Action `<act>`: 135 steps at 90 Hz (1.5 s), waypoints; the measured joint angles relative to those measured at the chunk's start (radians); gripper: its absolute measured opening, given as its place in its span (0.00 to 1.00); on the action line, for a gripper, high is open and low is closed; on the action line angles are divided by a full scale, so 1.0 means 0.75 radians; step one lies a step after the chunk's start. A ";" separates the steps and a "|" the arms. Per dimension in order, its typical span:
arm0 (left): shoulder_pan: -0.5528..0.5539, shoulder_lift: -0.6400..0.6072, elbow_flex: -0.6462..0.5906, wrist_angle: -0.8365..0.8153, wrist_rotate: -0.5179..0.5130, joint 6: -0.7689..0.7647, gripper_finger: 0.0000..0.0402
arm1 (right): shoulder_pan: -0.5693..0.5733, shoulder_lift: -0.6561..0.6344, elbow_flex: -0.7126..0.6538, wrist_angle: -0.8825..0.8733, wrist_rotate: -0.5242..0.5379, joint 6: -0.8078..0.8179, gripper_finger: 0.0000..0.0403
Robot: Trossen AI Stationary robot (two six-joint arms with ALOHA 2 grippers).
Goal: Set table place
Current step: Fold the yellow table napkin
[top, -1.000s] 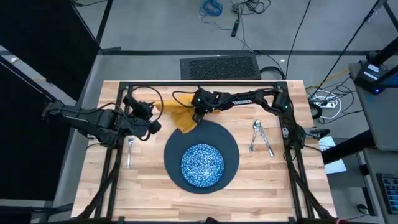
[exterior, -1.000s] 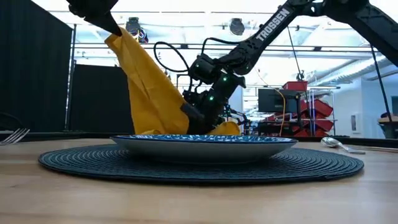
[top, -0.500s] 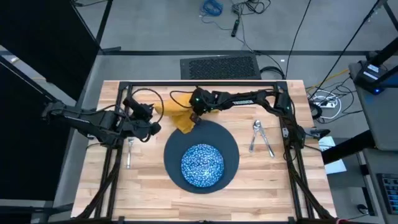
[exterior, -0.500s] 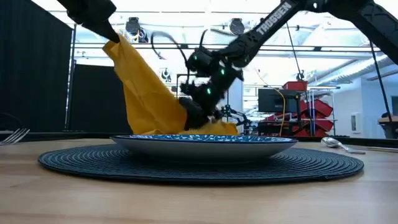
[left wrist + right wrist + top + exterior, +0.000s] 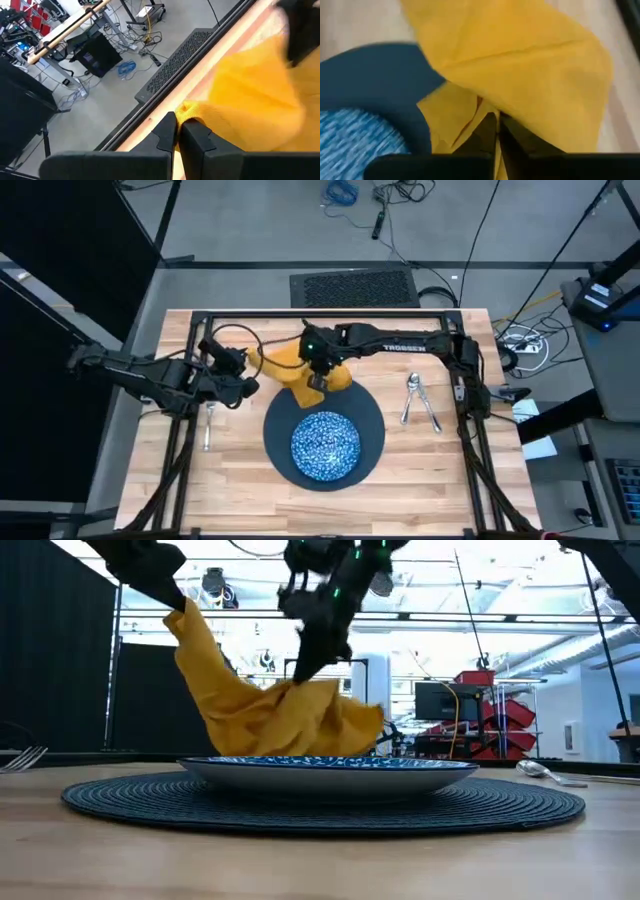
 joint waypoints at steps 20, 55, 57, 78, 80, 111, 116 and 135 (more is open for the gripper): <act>0.000 -0.001 0.000 0.002 0.000 0.002 0.00 | 0.118 -0.043 0.067 -0.267 0.112 0.086 0.00; -0.002 -0.001 0.000 0.002 0.030 -0.015 0.00 | 0.246 -0.109 0.070 0.005 0.361 0.095 0.00; -0.004 -0.001 0.000 0.002 0.031 -0.018 0.00 | 0.244 -0.110 0.071 0.015 0.358 0.090 0.00; -0.036 -0.001 0.000 0.004 0.035 -0.036 0.00 | 0.248 -0.105 0.070 0.049 0.311 0.245 0.00; -0.036 -0.001 0.000 0.004 0.035 -0.036 0.00 | 0.250 -0.105 0.070 0.046 0.278 0.228 0.00; -0.036 -0.001 -0.001 0.005 0.034 -0.040 0.00 | 0.274 -0.099 0.070 0.117 0.322 0.186 0.00; -0.035 0.000 -0.001 0.005 0.034 -0.040 0.00 | 0.297 -0.093 0.069 0.108 0.490 0.233 0.00; -0.036 -0.001 -0.001 0.016 0.034 -0.040 0.00 | 0.308 -0.097 0.069 0.134 0.370 0.086 0.00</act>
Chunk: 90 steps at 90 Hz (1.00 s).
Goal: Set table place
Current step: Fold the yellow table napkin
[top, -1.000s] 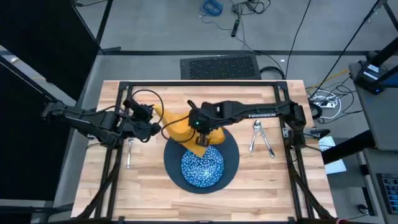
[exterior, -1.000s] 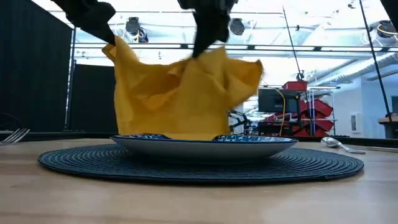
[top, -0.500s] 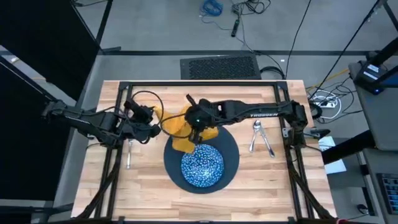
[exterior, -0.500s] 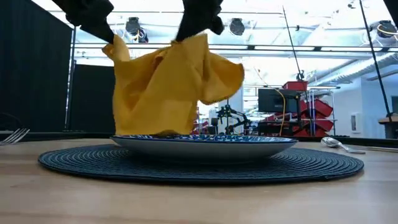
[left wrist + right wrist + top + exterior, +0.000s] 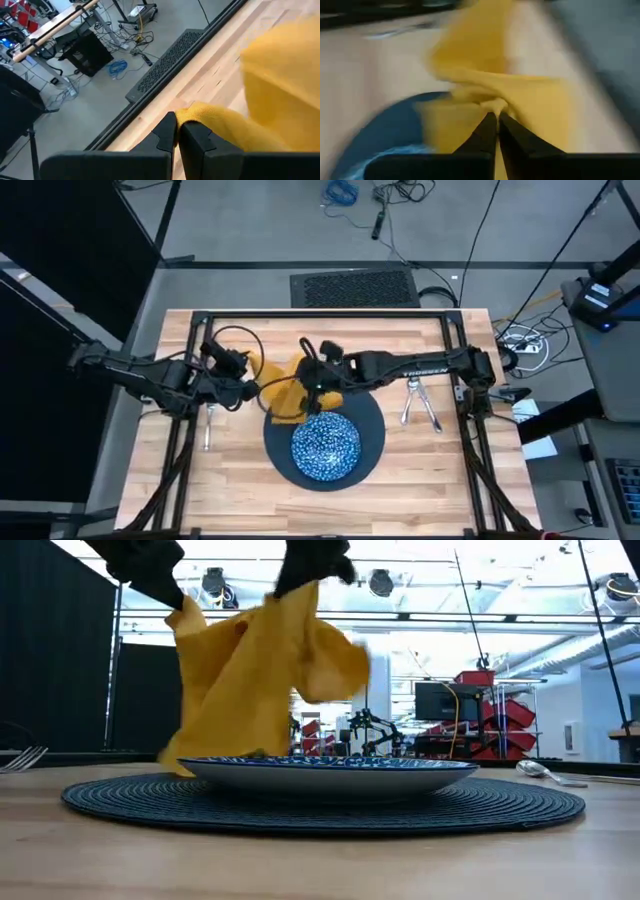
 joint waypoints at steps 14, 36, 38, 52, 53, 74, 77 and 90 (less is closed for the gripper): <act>0.000 0.001 -0.001 0.013 0.001 0.001 0.00 | 0.010 0.001 0.000 0.017 0.120 0.003 0.00; 0.000 0.001 0.000 0.022 0.005 0.001 0.00 | -0.025 -0.004 0.000 0.048 -0.282 -0.168 0.00; 0.000 0.001 0.000 0.022 0.010 0.001 0.00 | -0.030 -0.003 -0.001 0.083 -0.282 -0.115 0.00; 0.000 0.001 0.000 0.027 0.021 0.001 0.00 | -0.026 -0.012 0.010 0.083 -0.138 -0.180 0.00; 0.000 0.001 0.000 0.027 0.023 0.001 0.00 | -0.033 -0.013 0.011 0.085 -0.208 -0.175 0.00; 0.001 0.001 0.000 0.034 0.030 0.010 0.00 | -0.042 -0.001 0.012 0.094 -0.151 -0.056 0.00; 0.001 0.001 0.000 0.036 0.030 0.012 0.00 | -0.029 0.006 0.011 0.078 0.003 0.030 0.00; 0.001 0.001 0.000 0.036 0.031 0.019 0.00 | -0.066 0.017 0.011 -0.018 -0.376 -0.148 0.00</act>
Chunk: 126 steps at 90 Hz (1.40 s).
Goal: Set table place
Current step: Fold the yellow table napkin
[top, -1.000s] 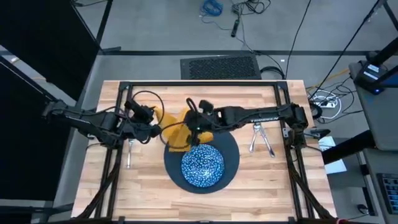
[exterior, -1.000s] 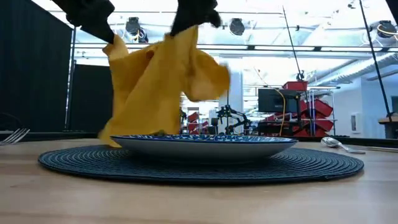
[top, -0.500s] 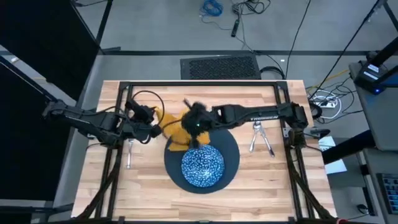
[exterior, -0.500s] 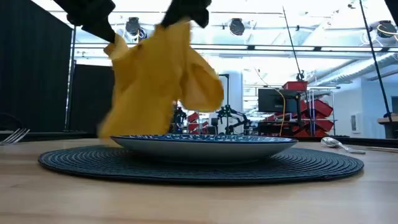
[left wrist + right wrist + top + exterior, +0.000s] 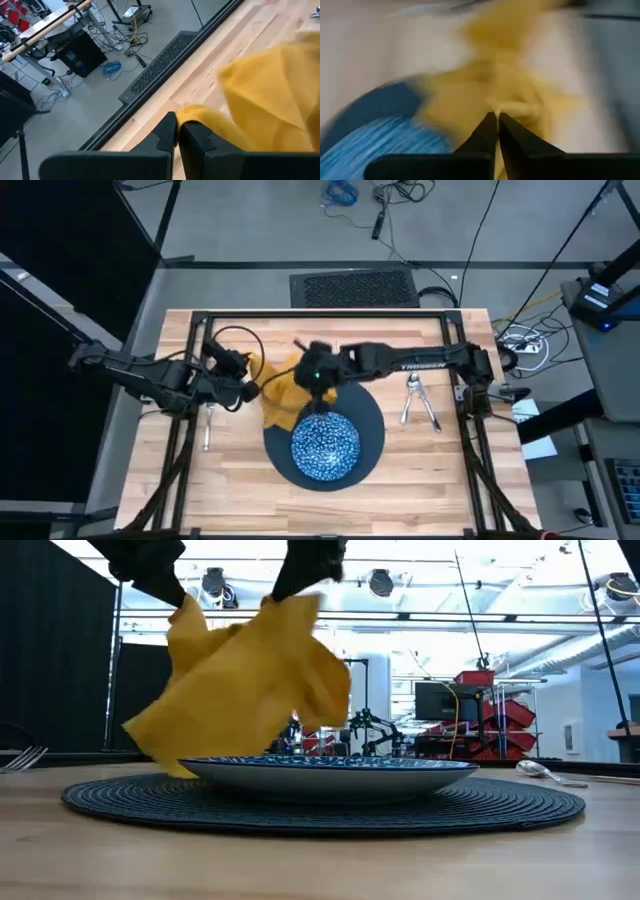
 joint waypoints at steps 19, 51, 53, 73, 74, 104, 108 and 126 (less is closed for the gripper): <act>0.000 0.000 0.000 0.011 0.000 0.017 0.00 | 0.009 0.012 0.000 0.041 0.175 0.049 0.00; 0.000 0.000 0.000 0.011 0.000 0.017 0.00 | 0.008 0.012 0.000 0.080 0.170 0.076 0.05; 0.000 0.000 0.000 0.010 0.000 0.017 0.00 | 0.008 0.012 0.000 0.080 0.170 0.078 0.05; 0.000 0.000 0.000 0.010 0.001 0.017 0.00 | 0.008 0.012 0.000 0.082 0.169 0.096 0.10; 0.000 0.000 0.000 0.010 0.001 0.017 0.00 | 0.008 0.012 0.000 0.082 0.169 0.096 0.10; 0.000 0.000 0.000 0.010 0.013 0.017 0.00 | 0.013 0.020 0.002 0.003 0.071 0.148 0.07; 0.000 0.000 0.000 0.010 0.025 0.017 0.00 | 0.022 0.032 -0.001 -0.022 0.066 0.165 0.07; 0.000 0.000 0.000 0.010 0.033 0.017 0.00 | 0.066 0.084 -0.145 0.023 0.067 0.161 0.14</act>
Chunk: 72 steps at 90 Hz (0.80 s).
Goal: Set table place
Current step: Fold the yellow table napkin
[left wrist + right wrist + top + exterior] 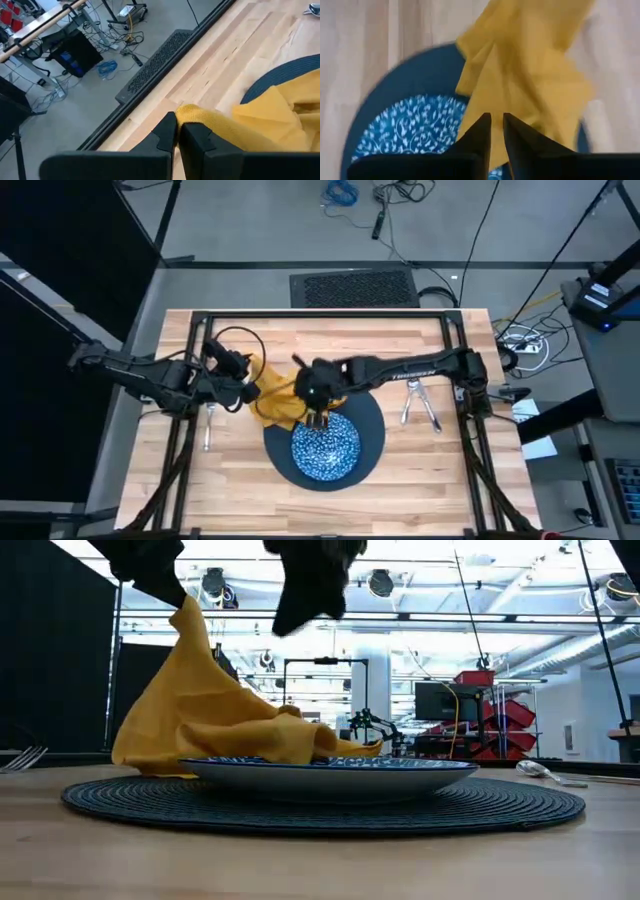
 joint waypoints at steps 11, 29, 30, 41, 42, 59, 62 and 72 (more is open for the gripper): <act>0.000 0.000 0.000 -0.001 0.000 0.001 0.00 | 0.004 0.010 -0.046 0.012 0.003 0.000 0.23; 0.000 0.000 0.001 0.000 -0.001 0.000 0.00 | 0.005 0.011 -0.057 0.043 0.003 0.006 0.39; 0.000 0.000 0.001 0.000 -0.001 0.000 0.00 | 0.005 0.014 -0.057 0.043 0.003 0.006 0.40; 0.000 0.000 0.001 0.000 -0.001 -0.001 0.00 | 0.001 0.057 -0.057 0.025 0.004 0.010 0.49; 0.000 0.000 0.001 0.000 -0.001 -0.001 0.00 | 0.000 0.062 -0.057 0.027 0.004 0.010 0.50; 0.000 0.001 0.001 0.000 -0.001 -0.001 0.00 | -0.014 0.112 -0.057 0.026 0.014 -0.008 0.56; 0.000 0.001 0.001 -0.001 -0.001 -0.001 0.00 | -0.015 0.115 -0.057 0.025 0.025 -0.009 0.56; 0.000 0.001 0.001 -0.005 -0.001 0.000 0.00 | -0.015 0.118 -0.057 0.023 0.119 -0.034 0.54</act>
